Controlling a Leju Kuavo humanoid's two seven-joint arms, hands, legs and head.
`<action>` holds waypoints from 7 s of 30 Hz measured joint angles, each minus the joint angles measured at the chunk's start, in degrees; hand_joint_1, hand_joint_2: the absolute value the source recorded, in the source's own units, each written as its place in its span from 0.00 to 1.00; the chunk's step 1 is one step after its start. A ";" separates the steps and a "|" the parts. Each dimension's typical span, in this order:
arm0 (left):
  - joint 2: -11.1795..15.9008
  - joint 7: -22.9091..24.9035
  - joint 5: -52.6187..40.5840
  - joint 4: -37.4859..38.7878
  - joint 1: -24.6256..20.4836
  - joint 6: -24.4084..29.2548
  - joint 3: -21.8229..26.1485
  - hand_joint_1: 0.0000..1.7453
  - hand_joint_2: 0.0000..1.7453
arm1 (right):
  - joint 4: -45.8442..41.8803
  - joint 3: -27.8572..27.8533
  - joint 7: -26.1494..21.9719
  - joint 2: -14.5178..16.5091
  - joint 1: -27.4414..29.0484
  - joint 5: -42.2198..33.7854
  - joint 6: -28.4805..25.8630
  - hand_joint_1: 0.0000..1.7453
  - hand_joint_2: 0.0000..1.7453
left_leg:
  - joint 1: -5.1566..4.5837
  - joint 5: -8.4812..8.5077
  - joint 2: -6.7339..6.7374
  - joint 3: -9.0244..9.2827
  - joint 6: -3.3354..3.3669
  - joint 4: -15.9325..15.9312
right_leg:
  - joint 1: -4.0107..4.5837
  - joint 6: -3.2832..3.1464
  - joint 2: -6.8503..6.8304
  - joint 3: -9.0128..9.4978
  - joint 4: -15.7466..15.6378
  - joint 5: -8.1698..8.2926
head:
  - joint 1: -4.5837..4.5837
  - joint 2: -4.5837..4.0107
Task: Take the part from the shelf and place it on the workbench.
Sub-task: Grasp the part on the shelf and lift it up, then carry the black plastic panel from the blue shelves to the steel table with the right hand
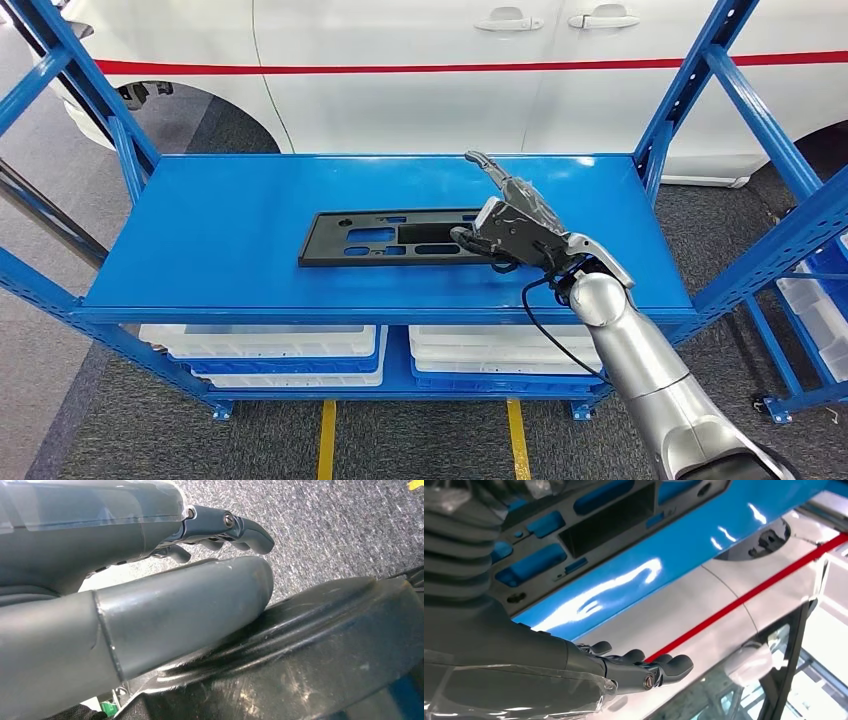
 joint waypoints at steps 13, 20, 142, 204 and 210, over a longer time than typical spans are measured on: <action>0.00 0.23 -0.11 0.15 -0.04 -0.04 0.00 0.00 0.00 | 0.43 7.39 1.66 0.17 0.02 8.23 0.13 0.00 1.00 | 0.00 0.00 0.00 0.01 0.00 0.00 | 0.01 0.00 -0.01 -0.01 0.00 0.00 | 0.00 0.00; -0.02 0.56 -0.52 0.15 -0.08 0.07 0.00 0.00 0.00 | 1.65 10.27 2.16 1.58 1.19 12.70 -2.62 0.00 1.00 | 0.00 0.00 0.00 -0.01 0.00 0.00 | 0.01 0.00 0.00 -0.02 0.00 0.00 | 0.00 0.00; 0.53 2.05 -5.56 0.42 -0.84 1.28 -1.90 0.00 1.00 | 9.59 0.13 4.28 8.62 3.34 59.12 -35.03 1.00 1.00 | 0.70 -8.52 0.26 -8.94 -1.75 17.20 | -0.68 -1.33 -0.87 -5.78 2.70 2.31 | 0.13 0.00; 0.11 3.17 -5.91 0.46 -1.01 0.94 -1.38 0.00 1.00 | 3.75 0.10 2.24 4.39 3.77 50.45 -28.62 1.00 1.00 | -0.29 -2.94 0.59 -12.47 -1.68 17.07 | -0.11 -1.98 -1.48 -3.44 -0.83 3.57 | 0.13 -0.01; 0.14 3.38 -6.14 0.46 -1.17 0.89 -1.38 0.00 1.00 | 3.33 0.09 2.57 4.28 3.54 50.69 -28.35 1.00 1.00 | 0.06 -1.54 0.29 0.51 -1.58 2.06 | -0.30 -0.13 -1.42 -8.51 1.46 6.82 | 0.17 0.00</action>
